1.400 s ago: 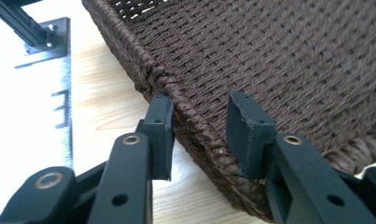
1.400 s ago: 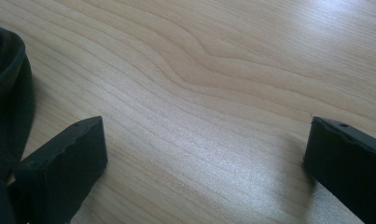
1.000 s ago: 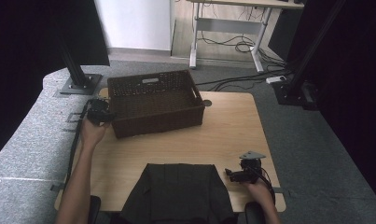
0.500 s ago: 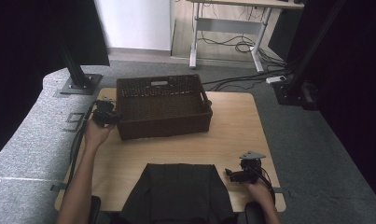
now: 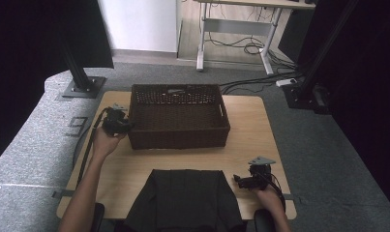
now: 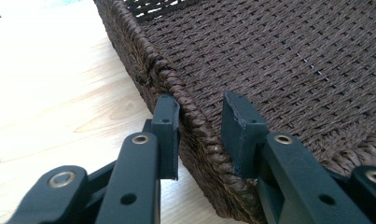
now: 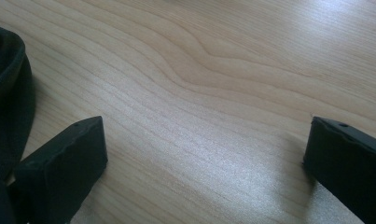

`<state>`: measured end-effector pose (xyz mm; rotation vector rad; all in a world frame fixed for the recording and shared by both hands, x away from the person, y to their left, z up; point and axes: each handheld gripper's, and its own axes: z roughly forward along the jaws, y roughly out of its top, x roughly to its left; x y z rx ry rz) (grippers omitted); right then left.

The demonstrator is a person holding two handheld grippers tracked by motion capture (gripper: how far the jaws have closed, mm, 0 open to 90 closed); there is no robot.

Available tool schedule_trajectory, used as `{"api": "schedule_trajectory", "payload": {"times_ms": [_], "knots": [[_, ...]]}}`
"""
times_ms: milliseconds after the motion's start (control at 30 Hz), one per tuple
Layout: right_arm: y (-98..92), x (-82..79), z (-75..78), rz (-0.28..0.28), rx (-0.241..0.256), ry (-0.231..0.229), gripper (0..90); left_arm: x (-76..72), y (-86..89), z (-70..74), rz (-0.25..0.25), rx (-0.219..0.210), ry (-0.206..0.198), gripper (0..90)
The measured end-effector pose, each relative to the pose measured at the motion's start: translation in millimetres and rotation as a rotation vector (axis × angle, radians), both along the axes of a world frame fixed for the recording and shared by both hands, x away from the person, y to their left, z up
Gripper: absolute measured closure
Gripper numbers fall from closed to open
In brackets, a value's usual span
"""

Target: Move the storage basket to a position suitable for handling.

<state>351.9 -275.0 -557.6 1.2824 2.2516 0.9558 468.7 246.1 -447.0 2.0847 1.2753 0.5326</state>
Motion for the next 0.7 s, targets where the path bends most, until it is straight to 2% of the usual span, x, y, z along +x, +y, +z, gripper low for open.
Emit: {"api": "schedule_trajectory", "payload": {"times_ms": [267, 467, 533, 700], "knots": [[-0.1, 0.0, 0.1, 0.001, -0.001, 0.001, 0.0, -12.1, -11.0, 2.3, -0.032, 0.060, 0.004, 67.6], [0.0, -0.1, 0.2, -0.001, 0.000, 0.003, 0.0, -22.5, -11.7, 0.5, -0.050, 0.028, -0.003, 67.5], [-0.1, 0.0, 0.1, 0.001, -0.001, 0.000, 0.0, -25.9, -12.2, 0.5, -0.058, 0.031, -0.005, 67.6], [0.0, -0.3, 0.2, 0.001, 0.002, 0.003, 0.0, -36.2, -18.7, -0.6, -0.074, 0.110, -0.034, 67.6]]}}
